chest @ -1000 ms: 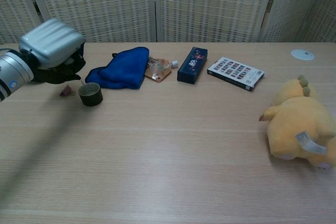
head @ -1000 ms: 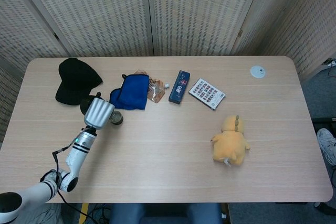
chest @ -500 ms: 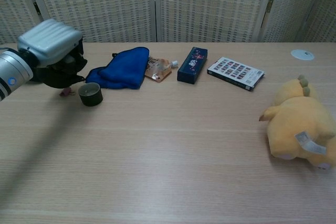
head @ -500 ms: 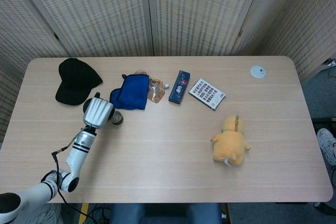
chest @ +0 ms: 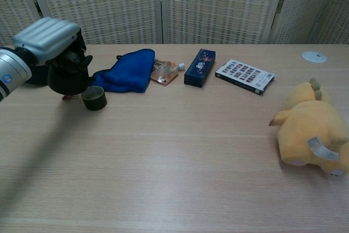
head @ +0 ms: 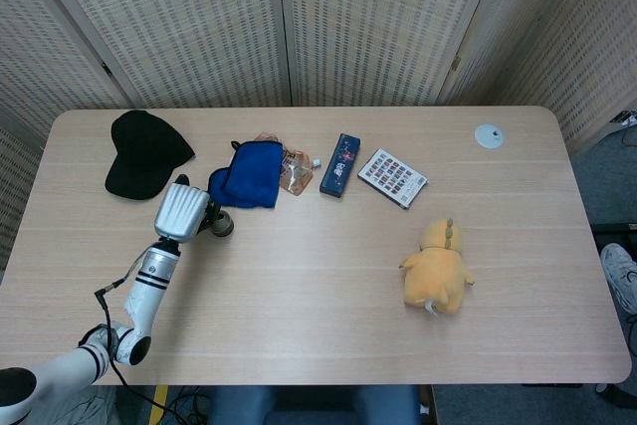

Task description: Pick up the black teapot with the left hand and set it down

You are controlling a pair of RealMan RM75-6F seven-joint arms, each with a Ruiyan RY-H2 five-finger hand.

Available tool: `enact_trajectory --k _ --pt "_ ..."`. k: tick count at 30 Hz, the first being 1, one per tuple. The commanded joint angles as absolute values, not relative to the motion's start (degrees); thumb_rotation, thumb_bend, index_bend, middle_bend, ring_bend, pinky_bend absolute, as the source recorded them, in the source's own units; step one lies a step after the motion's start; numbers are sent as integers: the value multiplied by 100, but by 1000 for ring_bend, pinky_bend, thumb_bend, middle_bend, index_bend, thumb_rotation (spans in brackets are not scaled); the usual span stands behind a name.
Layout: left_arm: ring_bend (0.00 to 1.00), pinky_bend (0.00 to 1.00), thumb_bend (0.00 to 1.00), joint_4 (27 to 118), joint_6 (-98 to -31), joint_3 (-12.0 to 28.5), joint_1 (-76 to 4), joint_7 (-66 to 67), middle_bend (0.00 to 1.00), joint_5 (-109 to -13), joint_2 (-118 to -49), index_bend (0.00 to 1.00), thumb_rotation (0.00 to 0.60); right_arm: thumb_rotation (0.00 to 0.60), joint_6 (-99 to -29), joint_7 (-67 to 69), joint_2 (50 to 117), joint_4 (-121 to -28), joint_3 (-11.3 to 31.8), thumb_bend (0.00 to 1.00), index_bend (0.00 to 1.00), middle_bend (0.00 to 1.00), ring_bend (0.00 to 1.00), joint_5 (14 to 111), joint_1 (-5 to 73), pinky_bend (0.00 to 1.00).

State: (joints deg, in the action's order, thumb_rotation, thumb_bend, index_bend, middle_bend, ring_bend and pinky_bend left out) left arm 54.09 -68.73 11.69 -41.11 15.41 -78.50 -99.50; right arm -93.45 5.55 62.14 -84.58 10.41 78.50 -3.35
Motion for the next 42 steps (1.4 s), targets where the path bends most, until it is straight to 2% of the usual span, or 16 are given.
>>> enact_trajectory --k 1,13,19,28,38,42 --pt "958 412 497 5501 -6970 1224 -4061 1262 1000 -7860 -9902 1000 502 600 -9341 552 6219 -8454 1041 225 195 220 193 7847 -333 141" --pt "954 411 496 6462 -7239 1335 -3589 233 1000 -7672 -9340 1000 505 600 -9297 533 6217 -8463 1049 225 195 220 193 7868 -291 141" --pt "951 411 496 6989 -7307 1232 -3277 47 1000 -7602 -8983 1000 477 600 -9257 512 6224 -8474 1054 225 195 220 193 7885 -248 141" --pt "951 411 489 7047 -7463 1091 -2932 -282 1000 -7629 -8776 1000 281 600 -9207 467 6222 -8503 1050 225 195 220 193 7911 -196 141" --pt "950 411 335 7042 -7451 959 -2658 -306 1000 -7581 -8624 1000 201 600 -9190 420 6222 -8538 1040 225 195 220 193 7924 -168 141" --pt "944 411 272 6981 -7365 876 -2596 -228 1000 -7569 -8623 1000 130 600 -9178 407 6233 -8538 1032 225 195 220 193 7919 -162 141"
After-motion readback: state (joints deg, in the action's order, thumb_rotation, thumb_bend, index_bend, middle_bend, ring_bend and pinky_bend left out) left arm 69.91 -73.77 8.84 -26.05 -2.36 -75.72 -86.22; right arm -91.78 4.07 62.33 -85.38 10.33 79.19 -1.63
